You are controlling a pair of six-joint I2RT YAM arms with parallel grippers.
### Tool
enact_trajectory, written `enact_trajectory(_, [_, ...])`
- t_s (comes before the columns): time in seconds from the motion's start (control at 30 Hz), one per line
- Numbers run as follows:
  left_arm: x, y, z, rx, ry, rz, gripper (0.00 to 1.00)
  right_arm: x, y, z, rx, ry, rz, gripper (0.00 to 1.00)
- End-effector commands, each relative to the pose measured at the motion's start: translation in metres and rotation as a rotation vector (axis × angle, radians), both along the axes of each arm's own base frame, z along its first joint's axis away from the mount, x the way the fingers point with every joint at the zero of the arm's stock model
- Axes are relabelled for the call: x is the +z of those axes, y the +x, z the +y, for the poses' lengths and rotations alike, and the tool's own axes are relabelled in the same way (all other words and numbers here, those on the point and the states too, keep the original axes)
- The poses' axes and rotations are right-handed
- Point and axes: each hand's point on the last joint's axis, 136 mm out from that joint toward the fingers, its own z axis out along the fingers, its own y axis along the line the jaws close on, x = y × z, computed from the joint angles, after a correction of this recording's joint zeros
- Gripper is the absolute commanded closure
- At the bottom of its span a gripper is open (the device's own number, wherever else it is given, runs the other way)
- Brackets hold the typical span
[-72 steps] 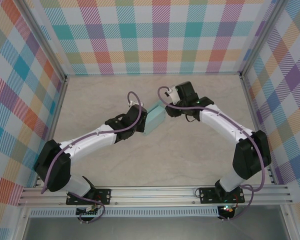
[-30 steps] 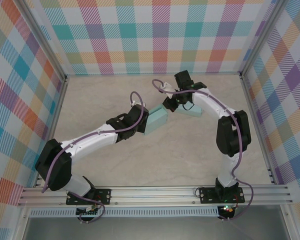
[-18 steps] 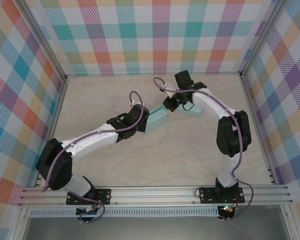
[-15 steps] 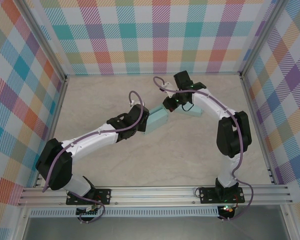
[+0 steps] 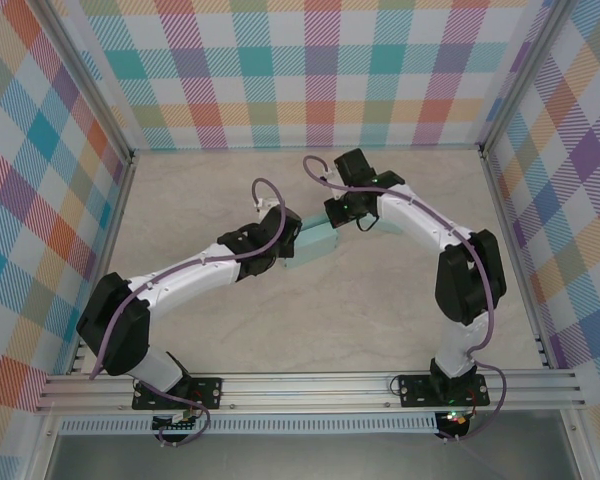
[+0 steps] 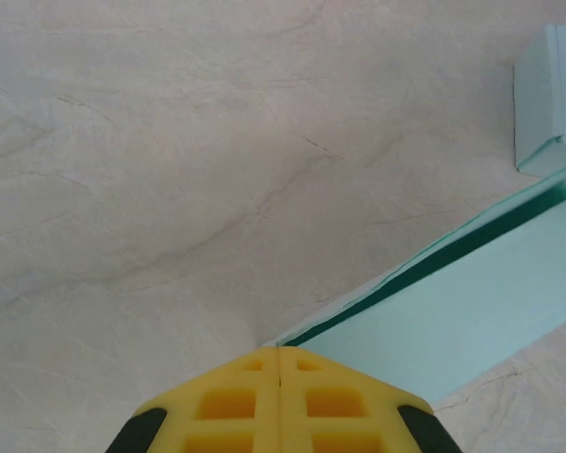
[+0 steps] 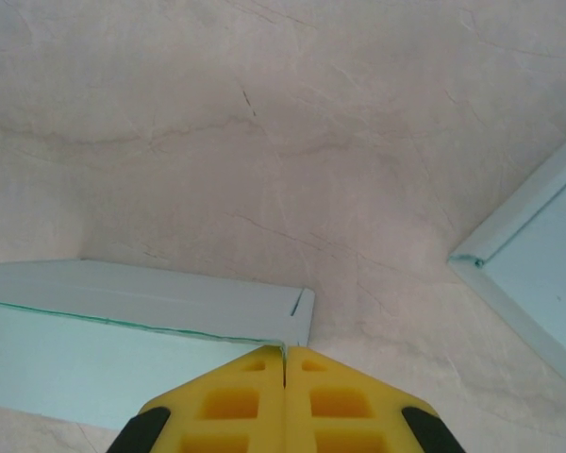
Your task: Fold the paper box
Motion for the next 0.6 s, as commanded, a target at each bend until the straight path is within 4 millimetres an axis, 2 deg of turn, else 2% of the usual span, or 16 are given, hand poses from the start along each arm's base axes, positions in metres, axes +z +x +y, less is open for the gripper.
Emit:
enact_trajectory(0.0, [0.012, 0.003, -0.015, 0.031, -0.095, -0.018, 1.00, 0.006, -0.022, 0.009, -0.010, 0.010, 0.011, 1.00])
enact_trajectory(0.13, [0.015, 0.004, -0.020, 0.046, -0.155, -0.027, 1.00, 0.009, -0.027, 0.013, -0.013, 0.010, -0.008, 1.00])
enact_trajectory(0.3, [0.005, 0.002, -0.017, 0.066, -0.160, -0.010, 1.00, 0.009, -0.032, 0.014, -0.041, 0.030, 0.012, 1.00])
enact_trajectory(0.33, [0.008, 0.005, -0.020, 0.063, -0.181, -0.030, 1.00, 0.009, -0.032, 0.014, -0.047, 0.031, 0.014, 1.00])
enact_trajectory(0.57, [-0.013, -0.002, -0.007, 0.082, -0.124, -0.022, 1.00, 0.016, -0.033, 0.017, -0.099, 0.087, 0.025, 1.00])
